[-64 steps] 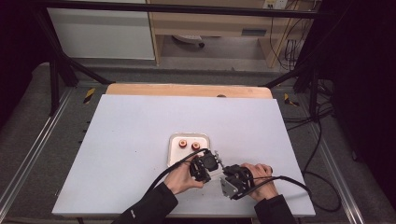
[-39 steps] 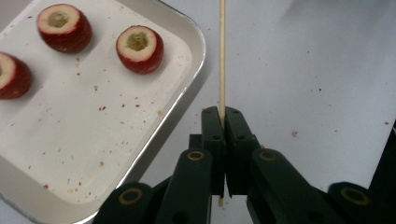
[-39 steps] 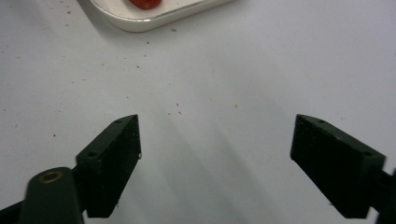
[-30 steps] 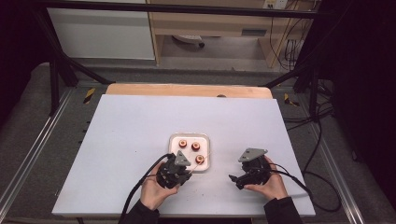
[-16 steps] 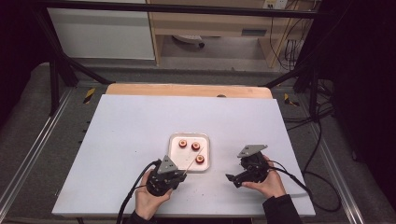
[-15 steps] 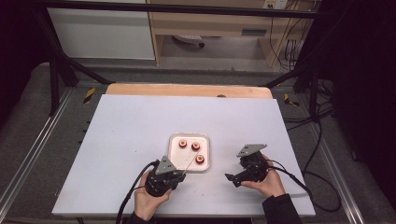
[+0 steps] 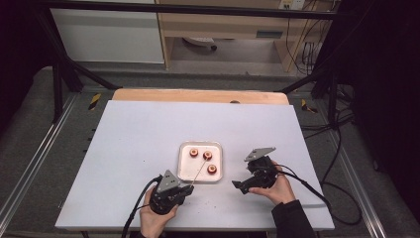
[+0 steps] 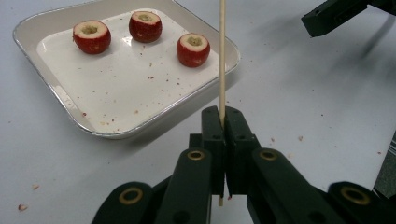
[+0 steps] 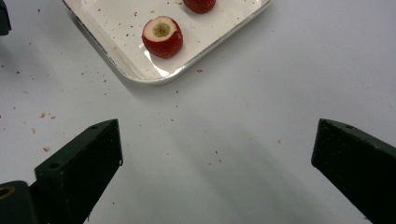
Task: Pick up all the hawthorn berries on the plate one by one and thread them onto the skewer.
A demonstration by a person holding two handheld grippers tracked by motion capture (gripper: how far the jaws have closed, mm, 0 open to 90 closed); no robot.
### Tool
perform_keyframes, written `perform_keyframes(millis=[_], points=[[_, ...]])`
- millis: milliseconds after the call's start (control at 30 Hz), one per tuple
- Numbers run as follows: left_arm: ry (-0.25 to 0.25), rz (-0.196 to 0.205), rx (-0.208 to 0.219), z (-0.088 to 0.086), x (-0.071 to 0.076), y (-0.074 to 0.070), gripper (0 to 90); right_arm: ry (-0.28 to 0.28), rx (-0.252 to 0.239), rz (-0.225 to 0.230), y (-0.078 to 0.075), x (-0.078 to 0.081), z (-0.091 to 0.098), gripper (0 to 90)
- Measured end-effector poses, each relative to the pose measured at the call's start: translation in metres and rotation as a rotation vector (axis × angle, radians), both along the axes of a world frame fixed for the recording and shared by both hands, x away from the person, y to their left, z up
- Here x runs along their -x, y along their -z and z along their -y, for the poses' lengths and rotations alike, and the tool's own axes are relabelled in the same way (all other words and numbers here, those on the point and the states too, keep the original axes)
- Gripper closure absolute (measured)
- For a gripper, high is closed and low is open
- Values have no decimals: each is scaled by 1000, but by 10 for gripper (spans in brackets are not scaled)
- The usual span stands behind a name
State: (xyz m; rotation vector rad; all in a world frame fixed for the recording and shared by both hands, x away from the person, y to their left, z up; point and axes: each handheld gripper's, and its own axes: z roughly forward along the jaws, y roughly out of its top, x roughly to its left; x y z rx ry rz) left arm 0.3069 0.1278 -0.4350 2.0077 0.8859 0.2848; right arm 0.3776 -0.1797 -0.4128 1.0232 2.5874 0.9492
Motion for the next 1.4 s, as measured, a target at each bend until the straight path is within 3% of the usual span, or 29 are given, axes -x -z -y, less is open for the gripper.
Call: perform_keyframes(millis=[267,633,867,1133,1400], points=[[-32,7,11,-6,2,6,880,10,-21,-5,-9,-13,-16,28],[-49,1,22,-12,3,10,881,-12,-13,-8,-19,-32,-44,34],[-51,0,31,-14,4,14,881,-68,-6,-39,-20,-42,-65,75],[-51,-4,31,-17,4,14,881,-154,55,-110,-15,-50,-85,208],[-44,-11,27,-16,3,16,881,-231,132,-148,-7,-58,-95,315]])
